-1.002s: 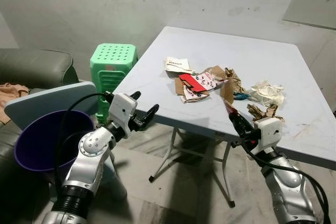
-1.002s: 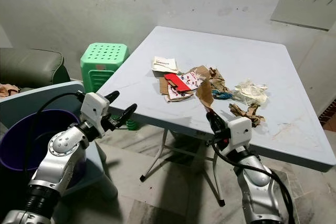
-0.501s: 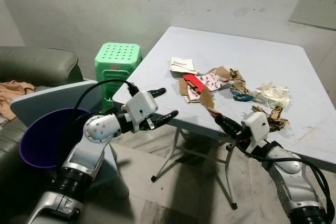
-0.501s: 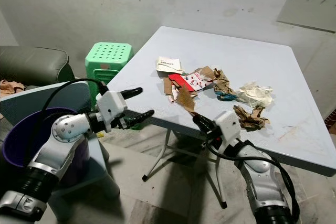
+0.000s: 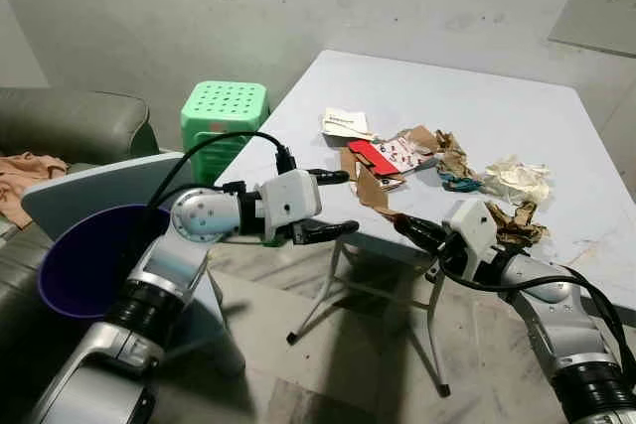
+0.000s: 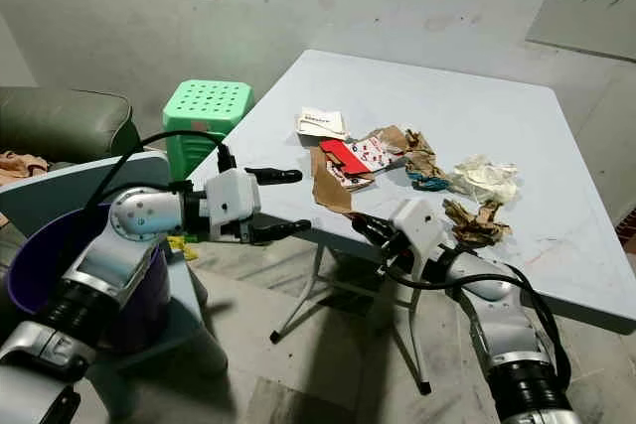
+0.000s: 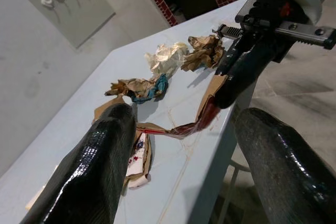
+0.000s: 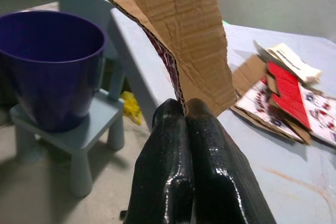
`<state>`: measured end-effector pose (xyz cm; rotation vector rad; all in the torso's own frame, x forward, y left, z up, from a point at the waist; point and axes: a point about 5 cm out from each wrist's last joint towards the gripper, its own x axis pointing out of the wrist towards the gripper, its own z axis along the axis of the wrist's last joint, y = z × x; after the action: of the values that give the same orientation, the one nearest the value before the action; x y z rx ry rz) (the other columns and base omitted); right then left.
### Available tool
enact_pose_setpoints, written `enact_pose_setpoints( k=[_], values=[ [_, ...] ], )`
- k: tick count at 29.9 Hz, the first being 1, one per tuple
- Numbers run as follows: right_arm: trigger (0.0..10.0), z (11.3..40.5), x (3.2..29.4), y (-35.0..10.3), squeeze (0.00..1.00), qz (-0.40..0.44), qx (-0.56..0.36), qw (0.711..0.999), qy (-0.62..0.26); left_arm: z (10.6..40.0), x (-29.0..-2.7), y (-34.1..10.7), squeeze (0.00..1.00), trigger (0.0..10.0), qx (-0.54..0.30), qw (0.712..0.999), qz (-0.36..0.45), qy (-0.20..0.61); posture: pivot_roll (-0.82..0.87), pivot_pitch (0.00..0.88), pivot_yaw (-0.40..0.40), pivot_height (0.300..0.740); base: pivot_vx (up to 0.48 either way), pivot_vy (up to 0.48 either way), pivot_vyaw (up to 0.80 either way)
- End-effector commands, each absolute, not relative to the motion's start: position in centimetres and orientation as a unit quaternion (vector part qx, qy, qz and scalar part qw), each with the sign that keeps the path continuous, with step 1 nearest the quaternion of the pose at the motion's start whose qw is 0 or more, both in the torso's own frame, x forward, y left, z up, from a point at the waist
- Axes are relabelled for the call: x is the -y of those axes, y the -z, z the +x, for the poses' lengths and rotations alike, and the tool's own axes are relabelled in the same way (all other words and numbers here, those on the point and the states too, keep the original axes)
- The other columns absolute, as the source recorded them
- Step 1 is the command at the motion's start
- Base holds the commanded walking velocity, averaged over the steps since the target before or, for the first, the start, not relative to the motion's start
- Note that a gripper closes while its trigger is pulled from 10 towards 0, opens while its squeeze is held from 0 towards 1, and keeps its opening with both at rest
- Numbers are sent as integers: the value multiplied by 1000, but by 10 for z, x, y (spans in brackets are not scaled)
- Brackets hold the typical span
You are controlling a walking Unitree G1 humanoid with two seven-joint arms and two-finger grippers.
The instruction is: Picking trash to rubbish bin
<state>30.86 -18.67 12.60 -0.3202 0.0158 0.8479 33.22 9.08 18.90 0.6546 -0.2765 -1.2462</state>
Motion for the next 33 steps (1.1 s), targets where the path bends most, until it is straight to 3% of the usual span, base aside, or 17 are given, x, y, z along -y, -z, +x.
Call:
enact_pose_setpoints(
  k=[1, 13, 27, 28, 29, 30, 31, 33],
  values=[
    [10000, 310, 183, -139, 0, -173, 3, 886, -430, 334, -88, -192, 0, 10000, 127, 739, 316, 581, 30, 22, -20, 740, 0, 0, 0],
    [10000, 298, 173, -159, 0, -191, 9, 848, -494, 340, -85, -197, 0, 10000, 129, 715, 328, 604, 14, 30, -3, 740, 0, 0, 0],
    [10000, 297, 176, -173, 0, -209, 15, 842, -497, 338, -84, -192, 0, 10000, 119, 701, 317, 627, 3, 35, 6, 740, 0, 0, 0],
    [10000, 297, 177, -173, 0, -209, 14, 842, -498, 337, -84, -191, 0, 9176, 117, 700, 314, 631, 3, 34, 6, 740, 0, 0, 0],
    [10000, 297, 177, -173, 0, -209, 13, 842, -498, 336, -84, -191, 0, 6353, 117, 698, 311, 634, 3, 34, 6, 740, 0, 0, 0],
    [10000, 297, 177, -173, 0, -211, 12, 841, -498, 336, -84, -190, 0, 4157, 114, 699, 307, 636, 3, 34, 4, 740, 0, 0, 0],
    [10000, 297, 177, -174, 0, -212, 11, 841, -497, 336, -84, -190, 0, 0, 112, 699, 302, 638, 3, 34, 4, 740, 0, 0, 0],
    [10000, 298, 178, -175, 0, -213, 10, 842, -496, 335, -86, -190, 0, 0, 107, 696, 288, 649, 3, 34, 4, 740, 0, 0, 0]
  ],
)
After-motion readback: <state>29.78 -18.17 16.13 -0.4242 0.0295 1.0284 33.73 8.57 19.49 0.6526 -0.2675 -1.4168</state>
